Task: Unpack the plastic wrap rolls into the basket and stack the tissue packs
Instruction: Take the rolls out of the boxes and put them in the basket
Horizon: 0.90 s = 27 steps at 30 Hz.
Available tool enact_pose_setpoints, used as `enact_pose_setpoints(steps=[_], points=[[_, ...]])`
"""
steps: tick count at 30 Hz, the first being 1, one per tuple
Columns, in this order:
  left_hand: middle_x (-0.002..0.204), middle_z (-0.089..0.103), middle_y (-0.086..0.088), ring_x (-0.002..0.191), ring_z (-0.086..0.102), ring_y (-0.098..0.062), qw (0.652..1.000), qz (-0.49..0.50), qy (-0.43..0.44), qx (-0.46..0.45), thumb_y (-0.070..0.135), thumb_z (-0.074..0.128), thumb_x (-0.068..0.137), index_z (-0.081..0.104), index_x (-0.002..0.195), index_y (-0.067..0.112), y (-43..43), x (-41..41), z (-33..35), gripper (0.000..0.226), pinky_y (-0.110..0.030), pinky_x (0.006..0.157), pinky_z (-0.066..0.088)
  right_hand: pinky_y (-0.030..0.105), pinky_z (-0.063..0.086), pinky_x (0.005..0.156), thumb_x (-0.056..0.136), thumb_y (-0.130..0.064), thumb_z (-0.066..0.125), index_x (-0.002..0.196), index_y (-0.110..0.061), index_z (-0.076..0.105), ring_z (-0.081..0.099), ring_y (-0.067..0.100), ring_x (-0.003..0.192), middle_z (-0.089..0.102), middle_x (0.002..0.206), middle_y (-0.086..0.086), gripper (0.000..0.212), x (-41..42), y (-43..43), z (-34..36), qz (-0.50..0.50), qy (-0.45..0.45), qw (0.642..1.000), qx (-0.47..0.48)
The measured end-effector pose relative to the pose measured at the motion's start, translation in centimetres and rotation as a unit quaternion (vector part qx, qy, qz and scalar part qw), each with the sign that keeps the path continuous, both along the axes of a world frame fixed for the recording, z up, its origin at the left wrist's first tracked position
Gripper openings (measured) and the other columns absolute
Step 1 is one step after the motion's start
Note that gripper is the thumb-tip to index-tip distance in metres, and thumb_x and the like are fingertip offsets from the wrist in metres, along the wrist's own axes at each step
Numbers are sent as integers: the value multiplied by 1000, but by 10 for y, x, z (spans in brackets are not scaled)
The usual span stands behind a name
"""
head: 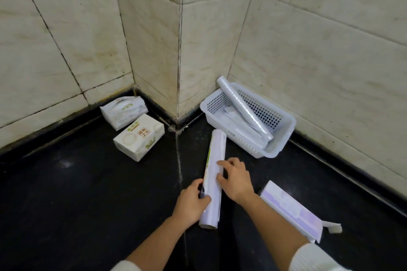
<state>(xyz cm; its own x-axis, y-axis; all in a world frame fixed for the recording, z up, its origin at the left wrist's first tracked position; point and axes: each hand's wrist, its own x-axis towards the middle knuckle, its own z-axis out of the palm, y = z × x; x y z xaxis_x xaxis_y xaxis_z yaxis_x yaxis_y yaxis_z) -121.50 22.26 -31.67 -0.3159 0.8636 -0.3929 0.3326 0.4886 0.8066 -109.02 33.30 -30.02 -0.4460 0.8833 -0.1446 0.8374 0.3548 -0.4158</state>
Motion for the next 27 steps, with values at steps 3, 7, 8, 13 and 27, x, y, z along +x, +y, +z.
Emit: enact_pose_setpoints(steps=[3,7,8,13,27], points=[[97,64,2,79,61,-6,1000,21,-17,-9,12,60,87,48,136,16,0,-5,-4,51,-12,63,46,38,36,95,92,-37,49,120,-20,57,40,22,116,43,131,2,34,5,2,-2,30,-101,993,50],[102,62,-5,94,64,-21,993,74,-77,-43,11,60,88,52,130,13,-3,-9,-4,43,-38,82,57,41,28,101,93,-42,40,99,-14,68,34,23,119,42,132,2,40,6,0,-3,-9,-148,989,23],[101,64,-6,94,65,-23,993,74,-82,-44,11,60,87,57,124,13,-3,-9,-3,37,-43,85,57,42,26,102,92,-48,38,95,-14,69,33,23,119,41,131,2,46,3,-1,-1,-35,-123,992,7],[82,59,-17,77,59,-26,989,99,-97,-47,11,51,89,62,95,-8,0,-11,0,23,-57,81,56,47,25,106,76,-72,49,111,-11,65,29,26,125,39,135,5,72,-22,-4,-8,-102,-122,984,-79],[53,35,-1,51,34,-13,982,-48,155,-94,9,50,84,30,53,16,6,-73,5,38,-28,50,26,33,60,61,57,-59,73,101,-21,65,74,21,76,74,93,8,59,45,23,71,-178,156,892,-385]])
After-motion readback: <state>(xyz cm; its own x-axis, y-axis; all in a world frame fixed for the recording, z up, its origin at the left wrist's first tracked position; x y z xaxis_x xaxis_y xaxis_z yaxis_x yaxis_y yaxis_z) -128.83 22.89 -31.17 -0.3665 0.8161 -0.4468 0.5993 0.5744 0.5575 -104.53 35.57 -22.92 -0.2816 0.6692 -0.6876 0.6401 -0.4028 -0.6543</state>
